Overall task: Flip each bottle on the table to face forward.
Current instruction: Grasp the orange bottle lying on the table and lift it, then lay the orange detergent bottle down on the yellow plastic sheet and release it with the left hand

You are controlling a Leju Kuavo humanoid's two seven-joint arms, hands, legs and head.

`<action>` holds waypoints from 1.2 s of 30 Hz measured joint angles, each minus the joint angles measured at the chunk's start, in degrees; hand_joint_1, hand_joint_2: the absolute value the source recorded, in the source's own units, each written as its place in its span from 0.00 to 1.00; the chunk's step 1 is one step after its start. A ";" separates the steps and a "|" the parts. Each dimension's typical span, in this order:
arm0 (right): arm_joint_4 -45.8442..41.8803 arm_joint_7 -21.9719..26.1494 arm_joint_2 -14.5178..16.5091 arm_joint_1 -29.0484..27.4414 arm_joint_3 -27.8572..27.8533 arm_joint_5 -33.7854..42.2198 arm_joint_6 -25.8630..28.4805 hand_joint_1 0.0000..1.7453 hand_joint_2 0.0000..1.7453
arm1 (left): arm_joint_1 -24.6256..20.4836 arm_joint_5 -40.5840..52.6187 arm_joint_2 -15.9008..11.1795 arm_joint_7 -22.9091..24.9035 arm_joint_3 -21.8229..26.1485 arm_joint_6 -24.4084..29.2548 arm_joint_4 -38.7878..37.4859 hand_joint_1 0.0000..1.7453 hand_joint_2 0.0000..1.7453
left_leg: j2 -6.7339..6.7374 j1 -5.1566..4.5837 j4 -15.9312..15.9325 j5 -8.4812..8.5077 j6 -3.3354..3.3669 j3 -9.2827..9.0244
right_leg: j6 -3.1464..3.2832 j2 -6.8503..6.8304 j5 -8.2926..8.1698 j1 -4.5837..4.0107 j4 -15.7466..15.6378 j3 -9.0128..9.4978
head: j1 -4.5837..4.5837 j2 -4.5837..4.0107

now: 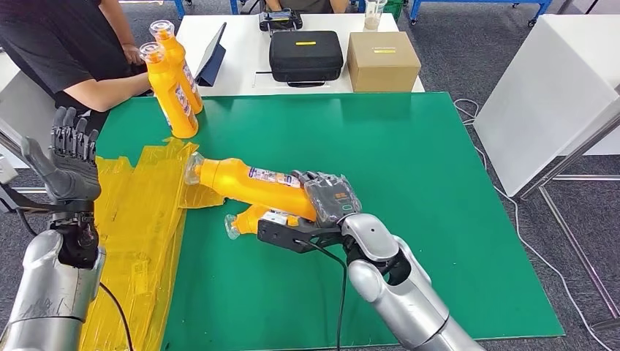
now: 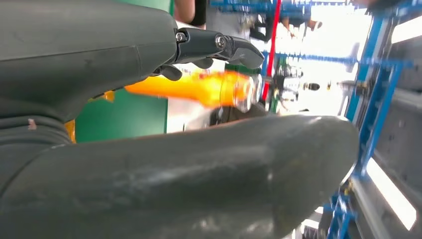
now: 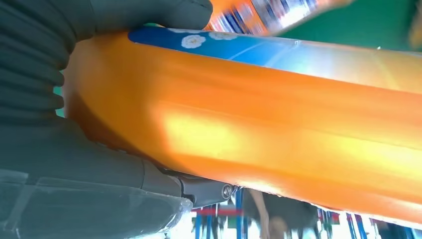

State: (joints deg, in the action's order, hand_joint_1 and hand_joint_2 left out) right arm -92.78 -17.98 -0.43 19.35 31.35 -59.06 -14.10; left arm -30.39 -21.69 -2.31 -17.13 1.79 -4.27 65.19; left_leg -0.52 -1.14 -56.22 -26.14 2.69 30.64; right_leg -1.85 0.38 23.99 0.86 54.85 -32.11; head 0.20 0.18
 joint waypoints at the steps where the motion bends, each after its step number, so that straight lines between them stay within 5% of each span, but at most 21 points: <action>1: -0.09 0.70 0.38 0.23 -0.22 0.44 0.97 1.00 1.00 | 0.09 -0.19 0.18 0.15 -0.37 -0.48 0.31 0.00 0.25 | 0.00 0.00 0.00 0.00 0.00 0.00 | 0.00 0.00 0.00 0.00 0.00 0.00 | -0.01 0.00; 4: 0.53 3.42 1.81 1.56 -0.85 2.35 4.61 1.00 1.00 | 0.32 -0.96 0.97 0.63 -1.73 -1.00 1.60 0.00 1.00 | 0.01 0.00 0.00 0.00 0.00 0.01 | 0.00 0.00 0.00 0.00 0.00 0.01 | 0.00 -0.01; 13: 21.25 7.80 10.80 13.82 -1.69 0.35 23.00 1.00 1.00 | 0.22 -5.65 4.30 2.75 -6.77 -0.56 5.09 0.00 1.00 | 0.07 0.02 -0.01 0.04 0.03 0.00 | -0.02 0.02 -0.04 0.00 0.03 0.01 | 0.01 -0.01; 20: 38.68 8.82 18.19 21.29 0.96 5.32 26.77 1.00 1.00 | 1.19 -9.13 5.72 3.47 -8.86 0.11 8.49 0.00 1.00 | 0.07 0.07 -0.01 0.04 0.02 0.05 | -0.02 0.02 -0.03 -0.09 0.05 -0.04 | 0.00 0.00; 36: 51.21 3.76 20.34 26.97 14.95 20.05 33.44 1.00 1.00 | 4.35 -13.78 7.27 8.15 -9.63 0.79 14.95 0.00 1.00 | 0.03 0.01 -0.07 0.04 0.03 0.09 | -0.03 0.01 -0.03 -0.02 0.03 -0.06 | 0.01 -0.01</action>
State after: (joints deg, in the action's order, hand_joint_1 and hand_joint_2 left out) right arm -41.57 -14.22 19.91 46.32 46.31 -39.01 19.35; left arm -26.04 -35.46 4.96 -8.97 -7.84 -3.49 80.14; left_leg -0.50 -1.13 -56.29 -26.11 2.72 30.72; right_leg -1.88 0.39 23.97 0.84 54.88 -32.16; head 0.20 0.17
